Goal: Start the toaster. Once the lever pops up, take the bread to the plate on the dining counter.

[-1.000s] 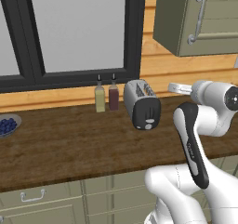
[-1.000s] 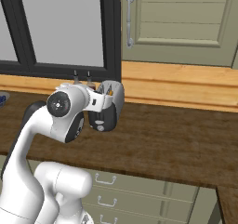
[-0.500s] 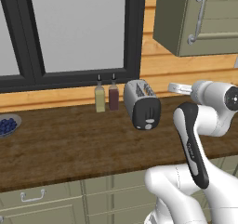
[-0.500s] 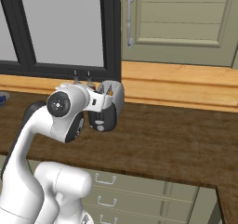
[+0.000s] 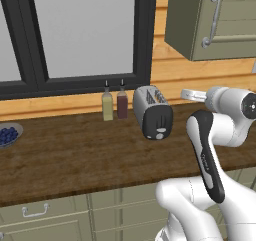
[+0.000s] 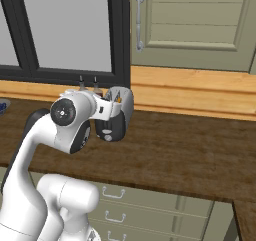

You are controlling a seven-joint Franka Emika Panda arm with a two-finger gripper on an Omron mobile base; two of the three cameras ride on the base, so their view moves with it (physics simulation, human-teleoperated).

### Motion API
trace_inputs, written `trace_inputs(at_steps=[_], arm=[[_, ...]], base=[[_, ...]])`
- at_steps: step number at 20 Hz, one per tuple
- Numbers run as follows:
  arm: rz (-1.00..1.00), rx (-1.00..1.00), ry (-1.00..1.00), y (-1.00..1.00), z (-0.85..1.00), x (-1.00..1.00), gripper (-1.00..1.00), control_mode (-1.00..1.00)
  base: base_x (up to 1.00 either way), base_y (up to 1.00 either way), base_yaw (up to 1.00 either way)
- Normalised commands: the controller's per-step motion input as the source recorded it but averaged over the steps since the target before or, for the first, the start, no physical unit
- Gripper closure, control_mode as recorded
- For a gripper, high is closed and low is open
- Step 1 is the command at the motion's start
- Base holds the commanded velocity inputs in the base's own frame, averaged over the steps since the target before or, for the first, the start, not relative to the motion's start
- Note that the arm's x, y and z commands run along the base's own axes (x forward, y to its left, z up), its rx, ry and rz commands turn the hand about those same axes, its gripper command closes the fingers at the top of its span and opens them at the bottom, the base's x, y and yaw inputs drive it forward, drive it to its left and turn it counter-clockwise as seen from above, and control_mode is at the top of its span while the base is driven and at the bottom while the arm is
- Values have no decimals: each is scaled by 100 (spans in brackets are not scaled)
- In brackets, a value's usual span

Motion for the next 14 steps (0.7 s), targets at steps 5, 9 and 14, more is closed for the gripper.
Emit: trace_inputs(at_steps=[5, 9, 14], arm=[[0, 0, 0, 0, 0, 0, 100, -100], [0, 0, 0, 0, 0, 0, 100, -100], [0, 0, 0, 0, 0, 0, 100, -100]], base=[[0, 0, 0], [0, 0, 0], [0, 0, 0]])
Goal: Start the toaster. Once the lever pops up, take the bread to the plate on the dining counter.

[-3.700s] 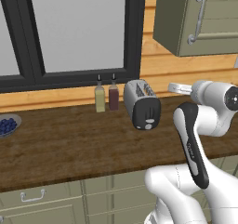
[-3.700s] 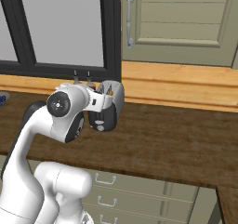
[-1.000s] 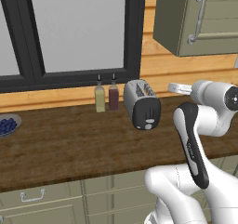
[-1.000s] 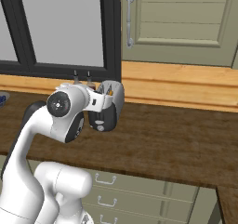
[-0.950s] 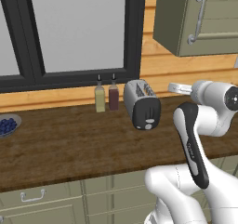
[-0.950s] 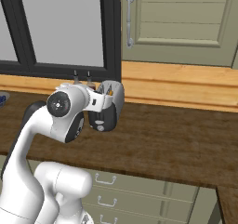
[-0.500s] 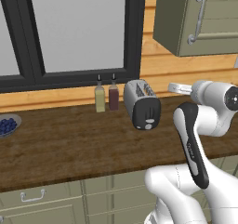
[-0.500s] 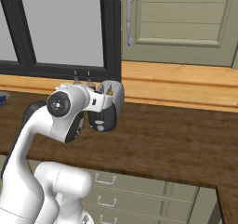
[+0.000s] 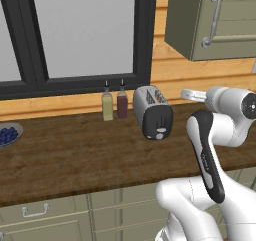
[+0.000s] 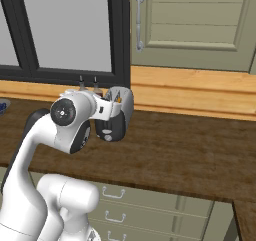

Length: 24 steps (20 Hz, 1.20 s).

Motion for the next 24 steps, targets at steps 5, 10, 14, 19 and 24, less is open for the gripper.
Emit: trace_inputs(at_steps=[5, 10, 14, 19, 24], arm=[[0, 0, 0, 0, 0, 0, 100, -100], [0, 0, 0, 0, 0, 0, 100, -100], [0, 0, 0, 0, 0, 0, 100, -100], [0, 0, 0, 0, 0, 0, 100, -100], [0, 0, 0, 0, 0, 0, 100, -100]], base=[[0, 0, 0], [0, 0, 0], [0, 0, 0], [0, 0, 0], [0, 0, 0]])
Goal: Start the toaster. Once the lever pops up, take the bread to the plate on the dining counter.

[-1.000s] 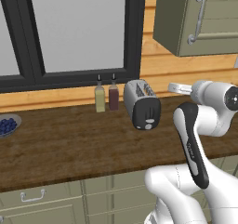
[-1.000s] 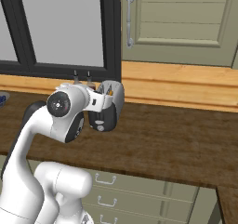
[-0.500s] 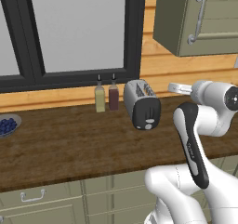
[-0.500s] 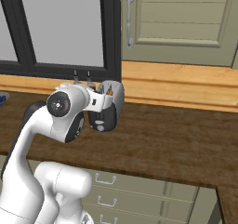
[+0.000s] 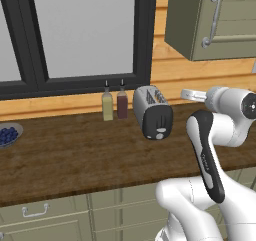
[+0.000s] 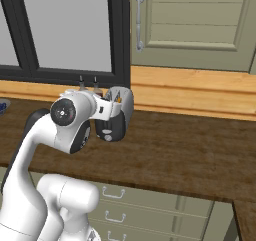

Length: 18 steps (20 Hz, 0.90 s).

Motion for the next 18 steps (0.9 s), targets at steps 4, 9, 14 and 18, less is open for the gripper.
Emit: trace_inputs(at_steps=[4, 9, 14, 18], arm=[[0, 0, 0, 0, 0, 0, 100, -100], [0, 0, 0, 0, 0, 0, 100, -100], [0, 0, 0, 0, 0, 0, 100, -100], [0, 0, 0, 0, 0, 0, 100, -100]], base=[[0, 0, 0], [0, 0, 0], [0, 0, 0], [0, 0, 0]])
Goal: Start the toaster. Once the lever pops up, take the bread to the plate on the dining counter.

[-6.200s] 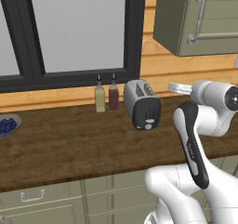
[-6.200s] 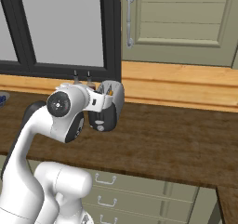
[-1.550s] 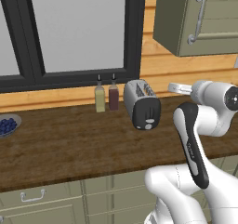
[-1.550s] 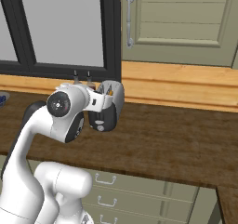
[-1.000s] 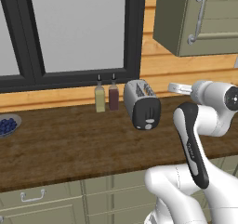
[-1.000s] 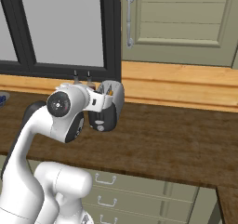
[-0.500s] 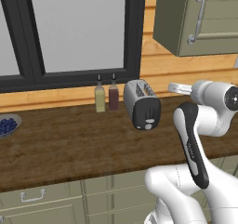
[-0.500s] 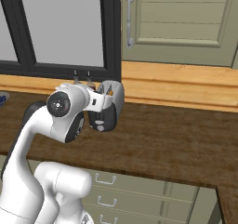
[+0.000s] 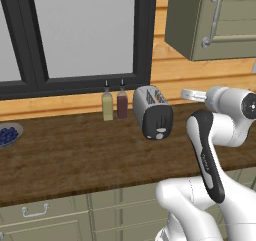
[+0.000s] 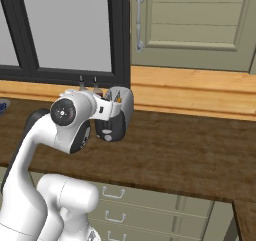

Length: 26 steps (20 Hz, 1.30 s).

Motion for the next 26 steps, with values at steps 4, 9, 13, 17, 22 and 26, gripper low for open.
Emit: trace_inputs(at_steps=[4, 9, 13, 17, 22, 26], arm=[[0, 0, 0, 0, 0, 0, 100, -100], [0, 0, 0, 0, 0, 0, 100, -100], [0, 0, 0, 0, 0, 0, 100, -100], [0, 0, 0, 0, 0, 0, 100, -100], [0, 0, 0, 0, 0, 0, 100, -100], [0, 0, 0, 0, 0, 0, 100, -100]], base=[[0, 0, 0], [0, 0, 0], [0, 0, 0], [0, 0, 0], [0, 0, 0], [0, 0, 0]])
